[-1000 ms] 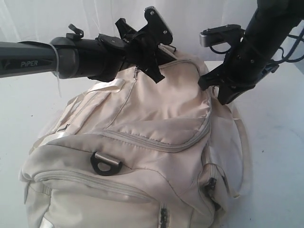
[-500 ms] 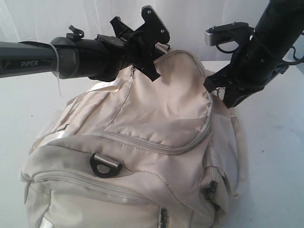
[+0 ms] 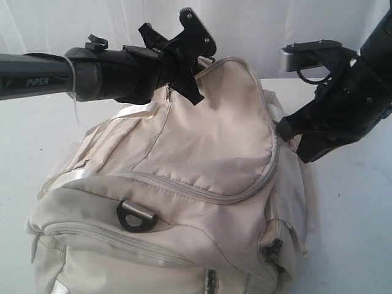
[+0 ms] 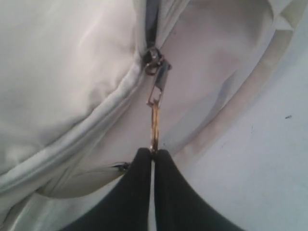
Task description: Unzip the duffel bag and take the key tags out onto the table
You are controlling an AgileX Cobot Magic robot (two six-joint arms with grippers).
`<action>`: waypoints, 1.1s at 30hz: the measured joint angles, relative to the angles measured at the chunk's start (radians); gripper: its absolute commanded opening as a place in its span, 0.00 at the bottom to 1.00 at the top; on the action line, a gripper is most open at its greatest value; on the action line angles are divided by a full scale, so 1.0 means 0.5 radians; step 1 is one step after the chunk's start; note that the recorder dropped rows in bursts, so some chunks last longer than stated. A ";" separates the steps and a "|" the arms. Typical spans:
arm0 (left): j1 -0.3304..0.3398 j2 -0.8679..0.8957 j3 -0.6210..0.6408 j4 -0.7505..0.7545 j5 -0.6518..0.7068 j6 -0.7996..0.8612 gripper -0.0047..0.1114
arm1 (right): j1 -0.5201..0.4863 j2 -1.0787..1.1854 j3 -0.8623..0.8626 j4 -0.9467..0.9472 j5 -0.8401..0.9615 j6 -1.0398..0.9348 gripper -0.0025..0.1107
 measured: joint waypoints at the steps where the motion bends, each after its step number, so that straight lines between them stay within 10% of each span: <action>1: 0.000 0.000 0.000 -0.016 0.000 0.000 0.04 | 0.000 -0.031 0.025 0.003 0.000 0.000 0.02; 19: 0.026 0.000 0.000 -0.157 -0.129 0.003 0.05 | -0.008 -0.464 0.396 0.181 0.029 -0.121 0.02; 28: -0.001 -0.079 0.000 -0.199 -0.239 0.008 0.51 | -0.010 -0.464 0.404 0.185 -0.131 -0.121 0.02; 33: -0.082 -0.127 0.000 -0.250 -0.519 0.008 0.54 | -0.010 -0.464 0.404 0.193 -0.218 -0.121 0.02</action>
